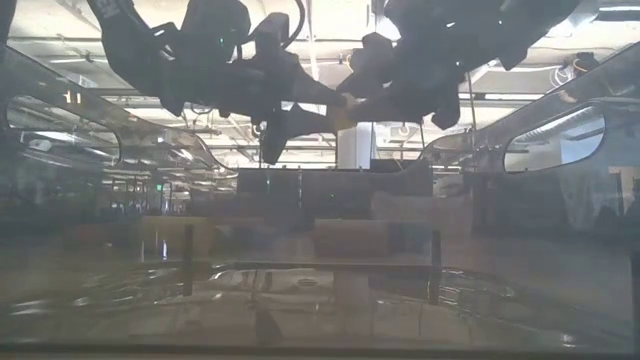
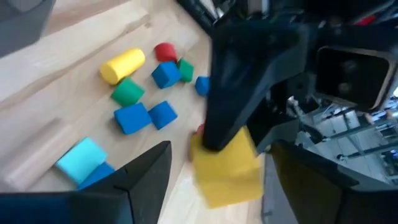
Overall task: Sort blocks by size
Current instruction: Put the yellow square block into the white bin
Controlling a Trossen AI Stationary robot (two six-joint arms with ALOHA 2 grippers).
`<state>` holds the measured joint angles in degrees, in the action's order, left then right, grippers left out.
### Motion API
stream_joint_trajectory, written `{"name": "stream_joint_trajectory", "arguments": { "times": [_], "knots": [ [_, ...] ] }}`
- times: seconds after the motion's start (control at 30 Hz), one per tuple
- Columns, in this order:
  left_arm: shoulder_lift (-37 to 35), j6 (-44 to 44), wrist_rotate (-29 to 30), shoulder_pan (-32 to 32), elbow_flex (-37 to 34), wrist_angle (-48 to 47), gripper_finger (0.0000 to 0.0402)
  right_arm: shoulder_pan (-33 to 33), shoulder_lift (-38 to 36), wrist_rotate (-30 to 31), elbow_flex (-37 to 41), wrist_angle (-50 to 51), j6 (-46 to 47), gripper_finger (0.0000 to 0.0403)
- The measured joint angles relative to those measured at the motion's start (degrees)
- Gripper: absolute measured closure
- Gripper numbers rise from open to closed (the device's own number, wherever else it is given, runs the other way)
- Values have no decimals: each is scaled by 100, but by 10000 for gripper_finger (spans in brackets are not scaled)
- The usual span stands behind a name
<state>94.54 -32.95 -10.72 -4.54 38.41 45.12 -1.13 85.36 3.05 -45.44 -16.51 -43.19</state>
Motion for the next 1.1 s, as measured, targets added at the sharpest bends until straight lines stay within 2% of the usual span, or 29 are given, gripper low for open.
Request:
{"name": "stream_joint_trajectory", "arguments": {
  "times": [0.2,0.53,0.77,0.97,1.1],
  "knots": [
    [0,-133,-98,0,0,-48,264,0,164,0,1,-24,-205,180],
    [0,-223,-195,0,0,-50,262,0,164,25,1,-88,-275,281],
    [0,-103,-273,-4,0,-12,200,0,164,82,1,-119,-68,284],
    [-9,-110,-629,-245,0,-55,190,9,164,892,-1,-62,-58,281],
    [-108,-95,-790,-402,0,-378,189,127,134,1025,-1,116,65,282]
  ]
}}
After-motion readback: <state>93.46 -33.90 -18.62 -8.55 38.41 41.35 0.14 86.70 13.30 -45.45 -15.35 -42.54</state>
